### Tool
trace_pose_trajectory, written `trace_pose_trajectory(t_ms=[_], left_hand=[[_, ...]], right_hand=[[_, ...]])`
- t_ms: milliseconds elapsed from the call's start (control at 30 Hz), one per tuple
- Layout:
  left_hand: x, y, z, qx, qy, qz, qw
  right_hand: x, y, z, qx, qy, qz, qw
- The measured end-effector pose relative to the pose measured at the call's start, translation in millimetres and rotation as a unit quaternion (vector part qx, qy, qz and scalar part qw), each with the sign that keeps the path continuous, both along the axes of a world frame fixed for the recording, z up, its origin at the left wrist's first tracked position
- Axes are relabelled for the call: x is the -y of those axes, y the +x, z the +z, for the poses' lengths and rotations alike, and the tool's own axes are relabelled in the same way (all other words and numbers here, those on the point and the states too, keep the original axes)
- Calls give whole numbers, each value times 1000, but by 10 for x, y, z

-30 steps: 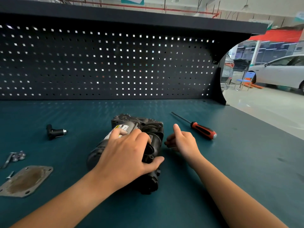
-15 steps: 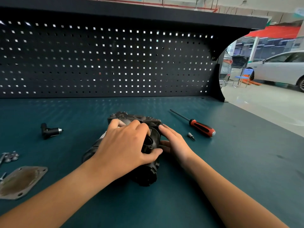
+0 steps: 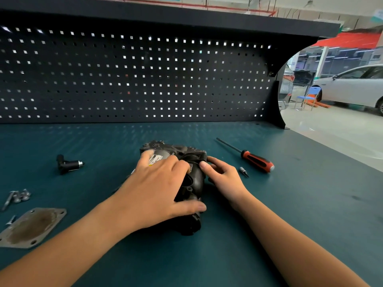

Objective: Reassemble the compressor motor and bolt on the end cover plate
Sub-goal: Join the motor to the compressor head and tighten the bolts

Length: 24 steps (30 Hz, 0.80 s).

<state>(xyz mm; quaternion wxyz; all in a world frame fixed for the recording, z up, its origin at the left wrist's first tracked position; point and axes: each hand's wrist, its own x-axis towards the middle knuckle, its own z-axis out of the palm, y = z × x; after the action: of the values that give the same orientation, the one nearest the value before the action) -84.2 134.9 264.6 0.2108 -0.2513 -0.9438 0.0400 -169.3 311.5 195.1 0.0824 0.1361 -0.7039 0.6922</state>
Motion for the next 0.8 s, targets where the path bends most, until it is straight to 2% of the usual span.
trace_pose_trajectory(t_ms=[67, 167, 333, 567, 800], left_hand=[[51, 107, 27, -16, -8, -19, 1000], [53, 212, -112, -93, -45, -4, 995], [-23, 242, -334, -124, -53, -16, 991], [25, 194, -277, -129, -27, -29, 991], [32, 183, -255, -113, -4, -29, 993]], right_hand=[[3, -14, -15, 2, 1, 3, 1000], [15, -30, -31, 2, -5, 1, 1000], [14, -7, -43, 4, -7, -6, 1000], [41, 19, 8, 18, 5, -26, 999], [-36, 35, 19, 85, -15, 45, 995]])
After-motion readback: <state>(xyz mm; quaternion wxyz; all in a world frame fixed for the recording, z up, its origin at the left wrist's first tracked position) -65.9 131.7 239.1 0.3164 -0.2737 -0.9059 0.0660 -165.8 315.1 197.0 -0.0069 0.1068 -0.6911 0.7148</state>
